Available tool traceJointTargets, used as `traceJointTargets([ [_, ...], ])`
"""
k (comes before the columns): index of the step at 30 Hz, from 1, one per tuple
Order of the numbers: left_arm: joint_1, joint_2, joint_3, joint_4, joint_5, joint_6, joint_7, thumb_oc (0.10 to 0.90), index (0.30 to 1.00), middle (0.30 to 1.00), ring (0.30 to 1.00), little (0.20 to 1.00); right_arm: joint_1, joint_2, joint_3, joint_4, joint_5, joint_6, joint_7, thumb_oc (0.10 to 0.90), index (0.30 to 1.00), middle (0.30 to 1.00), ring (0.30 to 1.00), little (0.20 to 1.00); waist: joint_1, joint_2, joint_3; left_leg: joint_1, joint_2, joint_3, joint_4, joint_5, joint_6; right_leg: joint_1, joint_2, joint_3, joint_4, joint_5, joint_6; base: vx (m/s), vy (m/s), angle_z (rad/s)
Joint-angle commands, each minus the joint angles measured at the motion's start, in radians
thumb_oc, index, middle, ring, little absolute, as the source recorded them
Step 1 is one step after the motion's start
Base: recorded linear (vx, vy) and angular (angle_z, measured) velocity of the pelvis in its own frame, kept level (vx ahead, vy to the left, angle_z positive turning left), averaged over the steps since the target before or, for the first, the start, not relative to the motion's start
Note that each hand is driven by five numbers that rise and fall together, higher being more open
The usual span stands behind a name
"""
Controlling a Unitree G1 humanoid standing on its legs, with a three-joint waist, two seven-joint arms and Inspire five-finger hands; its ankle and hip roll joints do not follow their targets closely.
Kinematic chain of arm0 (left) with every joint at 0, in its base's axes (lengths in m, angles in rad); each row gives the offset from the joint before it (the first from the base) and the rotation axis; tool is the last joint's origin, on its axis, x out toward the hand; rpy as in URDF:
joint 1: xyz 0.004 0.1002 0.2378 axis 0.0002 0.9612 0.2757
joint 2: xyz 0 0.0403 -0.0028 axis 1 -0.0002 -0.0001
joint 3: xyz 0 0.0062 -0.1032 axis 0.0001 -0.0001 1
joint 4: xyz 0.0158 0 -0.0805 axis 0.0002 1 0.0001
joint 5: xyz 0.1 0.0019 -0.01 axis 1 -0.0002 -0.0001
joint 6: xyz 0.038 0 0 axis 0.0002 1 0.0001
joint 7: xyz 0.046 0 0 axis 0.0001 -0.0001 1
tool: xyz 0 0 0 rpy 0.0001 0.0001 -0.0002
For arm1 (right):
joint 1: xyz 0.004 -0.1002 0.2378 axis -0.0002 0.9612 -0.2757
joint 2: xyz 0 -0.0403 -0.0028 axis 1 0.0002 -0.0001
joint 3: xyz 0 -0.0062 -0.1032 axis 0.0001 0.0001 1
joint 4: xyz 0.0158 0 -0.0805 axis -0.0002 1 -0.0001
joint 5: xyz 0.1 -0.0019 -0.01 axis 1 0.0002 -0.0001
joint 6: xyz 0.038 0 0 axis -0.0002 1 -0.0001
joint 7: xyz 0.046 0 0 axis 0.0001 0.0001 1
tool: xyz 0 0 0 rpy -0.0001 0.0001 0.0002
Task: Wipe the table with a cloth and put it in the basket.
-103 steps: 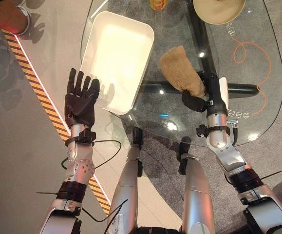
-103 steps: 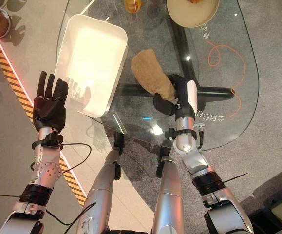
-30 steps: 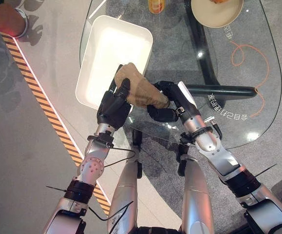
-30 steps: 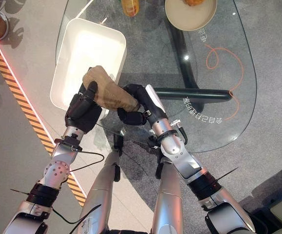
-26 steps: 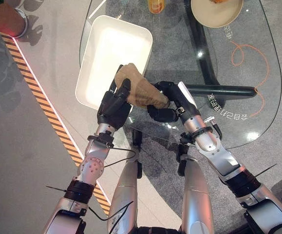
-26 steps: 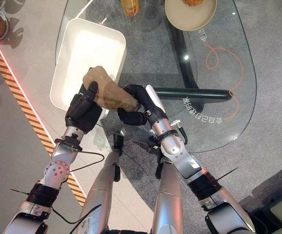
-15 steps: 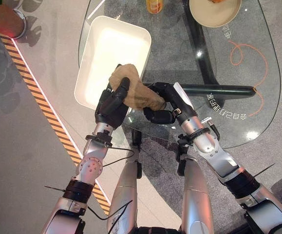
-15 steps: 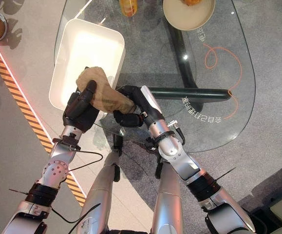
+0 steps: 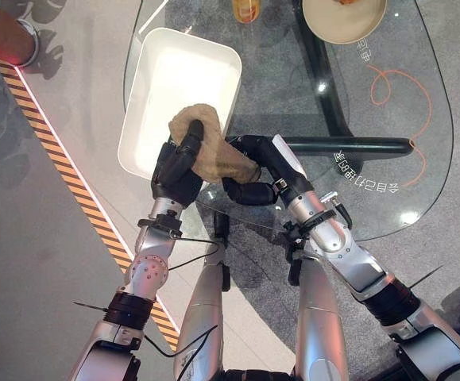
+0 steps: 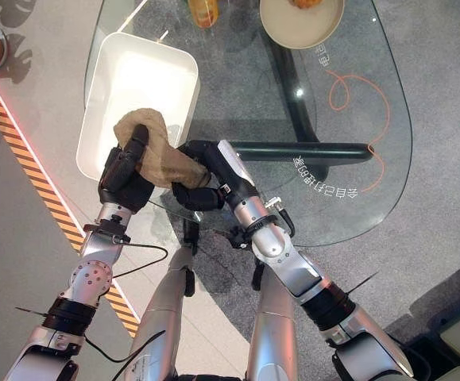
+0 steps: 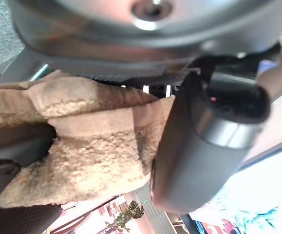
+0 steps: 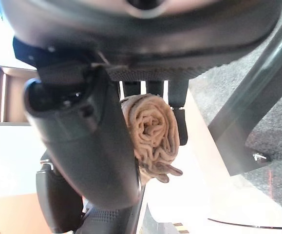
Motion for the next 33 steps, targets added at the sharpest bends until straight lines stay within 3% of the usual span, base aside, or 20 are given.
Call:
traceJointTargets([
  [1, -0.081, -0.003, 0.011, -0.159, 0.013, -0.077, -0.065, 0.1, 0.3, 0.3, 0.3, 0.2, -0.139, 0.062, -0.042, -0.158, 0.003, -0.086, -0.014, 0.8, 0.9, 0.9, 0.9, 0.9, 0.01, -0.025, -0.024, 0.023, -0.053, 0.029, 0.108, -0.157, 0.047, 0.072, 0.007, -0.049, -0.171, 0.105, 0.017, 0.0, 0.0, 0.0],
  [6, -0.082, -0.01, 0.019, -0.161, 0.018, -0.125, -0.04, 0.1, 0.3, 0.3, 0.3, 0.2, -0.133, 0.072, -0.044, -0.157, -0.002, -0.085, -0.011, 0.8, 0.9, 0.9, 0.9, 0.9, 0.011, -0.026, -0.024, 0.034, -0.053, 0.03, 0.107, -0.164, 0.046, 0.081, 0.006, -0.05, -0.167, 0.097, 0.019, 0.0, 0.0, 0.0],
  [16, -0.073, -0.037, 0.06, -0.16, 0.121, -0.291, 0.164, 0.1, 0.3, 0.3, 0.3, 0.2, -0.136, 0.095, -0.054, -0.137, -0.016, -0.091, -0.027, 0.8, 0.9, 0.9, 0.9, 0.9, 0.021, -0.029, -0.024, 0.028, -0.058, 0.021, 0.099, -0.153, 0.045, 0.08, 0.007, -0.057, -0.175, 0.103, 0.017, 0.0, -0.003, 0.0],
  [33, -0.103, -0.032, 0.145, -0.169, 0.367, -0.47, 0.463, 0.1, 0.3, 0.3, 0.3, 0.2, -0.161, 0.104, -0.056, -0.117, -0.01, -0.068, -0.046, 0.8, 0.9, 0.9, 0.9, 0.9, 0.03, -0.025, -0.024, 0.03, -0.06, 0.021, 0.098, -0.15, 0.04, 0.08, 0.002, -0.059, -0.17, 0.1, 0.014, 0.0, 0.0, 0.0],
])
